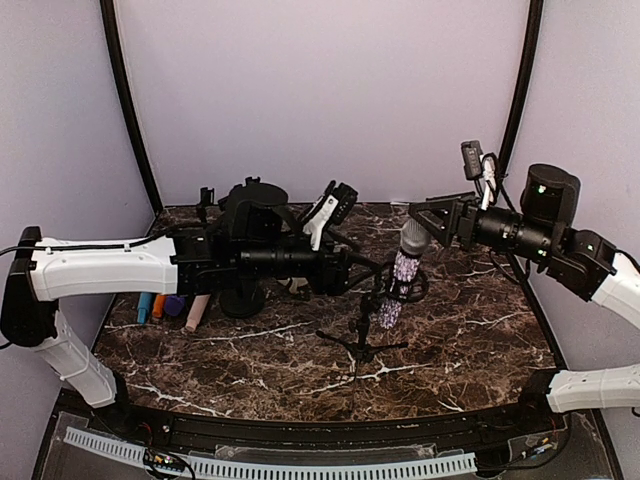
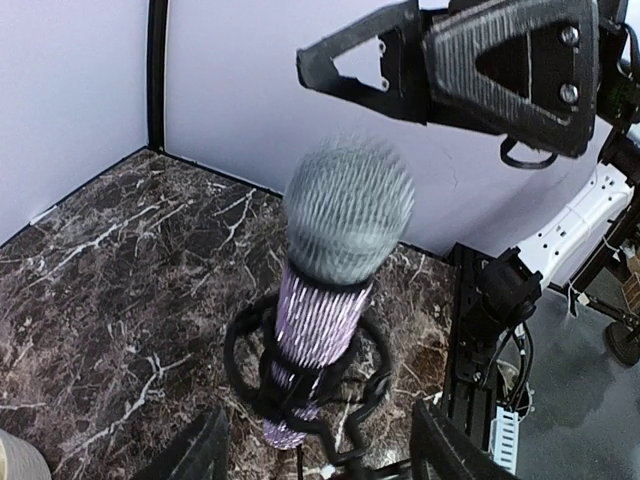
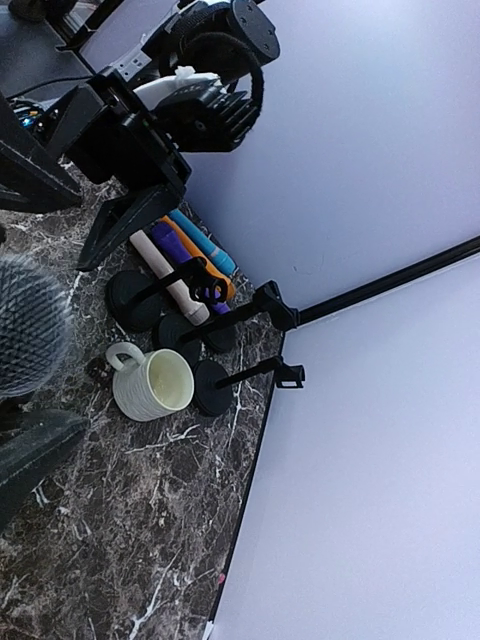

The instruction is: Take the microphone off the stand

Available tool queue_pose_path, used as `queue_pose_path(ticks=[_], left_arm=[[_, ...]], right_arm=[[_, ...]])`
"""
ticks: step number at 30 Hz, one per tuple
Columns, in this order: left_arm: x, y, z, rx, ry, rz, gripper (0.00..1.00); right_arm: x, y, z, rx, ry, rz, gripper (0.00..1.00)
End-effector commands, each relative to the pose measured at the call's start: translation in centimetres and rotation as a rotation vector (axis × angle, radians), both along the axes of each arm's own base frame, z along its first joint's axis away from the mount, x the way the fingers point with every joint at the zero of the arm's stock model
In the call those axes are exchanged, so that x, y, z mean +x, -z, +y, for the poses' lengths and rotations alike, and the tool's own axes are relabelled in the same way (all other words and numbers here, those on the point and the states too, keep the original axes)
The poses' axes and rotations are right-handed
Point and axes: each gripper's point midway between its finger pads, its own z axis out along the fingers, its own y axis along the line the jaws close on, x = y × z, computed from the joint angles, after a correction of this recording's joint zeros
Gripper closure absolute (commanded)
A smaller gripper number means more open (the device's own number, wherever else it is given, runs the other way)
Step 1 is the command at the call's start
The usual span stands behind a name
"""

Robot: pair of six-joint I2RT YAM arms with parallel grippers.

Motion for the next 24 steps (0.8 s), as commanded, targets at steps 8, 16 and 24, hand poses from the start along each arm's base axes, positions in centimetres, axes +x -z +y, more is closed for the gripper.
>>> queue_pose_path(ticks=[8,16,24], left_arm=[[-1.1,0.9,1.6,0.043,-0.012,-0.036,0.36],[-3.3,4.8,0.5,0.133,0.035,-0.049,0.32],[-3.9,8.5,-1.4,0.222,0.039,-0.047,0.20]], right_arm=[[0.1,-0.1,0.6,0.011,-0.016,-0.009,0.26],[0.2,4.7,0.5,-0.075,0.014,0.080,0.09],[0.1,7.6,0.8,-0.132,0.052,0.122,0.08]])
